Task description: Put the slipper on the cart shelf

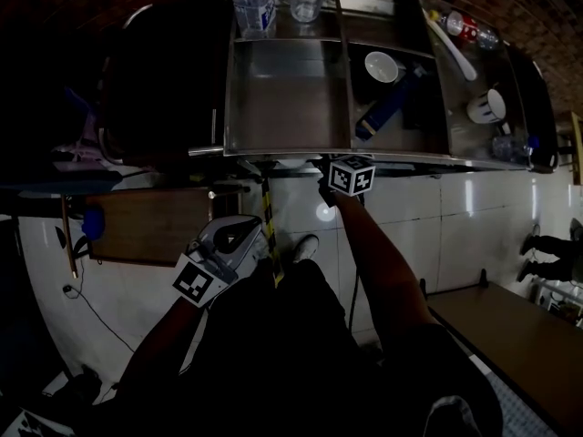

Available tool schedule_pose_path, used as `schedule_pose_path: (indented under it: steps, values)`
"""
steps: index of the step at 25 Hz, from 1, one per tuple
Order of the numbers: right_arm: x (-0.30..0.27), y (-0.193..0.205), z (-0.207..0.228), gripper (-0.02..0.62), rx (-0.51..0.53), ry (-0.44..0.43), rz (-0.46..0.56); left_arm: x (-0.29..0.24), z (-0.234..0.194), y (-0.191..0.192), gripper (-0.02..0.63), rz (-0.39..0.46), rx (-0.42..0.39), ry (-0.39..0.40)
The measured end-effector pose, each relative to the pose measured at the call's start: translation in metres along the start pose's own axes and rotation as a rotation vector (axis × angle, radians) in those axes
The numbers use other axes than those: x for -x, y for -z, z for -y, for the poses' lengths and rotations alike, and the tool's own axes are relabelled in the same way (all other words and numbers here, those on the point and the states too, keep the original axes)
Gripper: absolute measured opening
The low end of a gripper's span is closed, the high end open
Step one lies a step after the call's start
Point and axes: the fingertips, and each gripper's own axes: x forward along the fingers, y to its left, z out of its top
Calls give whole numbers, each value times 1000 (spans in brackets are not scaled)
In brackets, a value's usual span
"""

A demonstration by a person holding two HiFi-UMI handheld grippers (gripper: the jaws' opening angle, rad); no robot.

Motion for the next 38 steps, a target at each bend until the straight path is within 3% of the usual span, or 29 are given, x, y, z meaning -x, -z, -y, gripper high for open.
schedule_pose_path:
  steps: [7,10,17,23,32,38]
  values:
    - [2,-13,10,120,273,200,9,-3,-4,3,3,-6,13,-6]
    - [6,-18,13,197,316,248,32,-3,-6,3,3,-4,14,-9]
    - [26,-28,11,227,334,291,81,-3,-3,2,3,6,9,-11]
    - [53,-24,-17,227,353,251,112,-2,3,0,3,22,2,-6]
    - [126,-26,-128,214,446,75,188,0,25,-13,3,66,-10,3]
    - [168,-30,-209,61,527,-22,196,9,53,-29,3,100,-12,13]
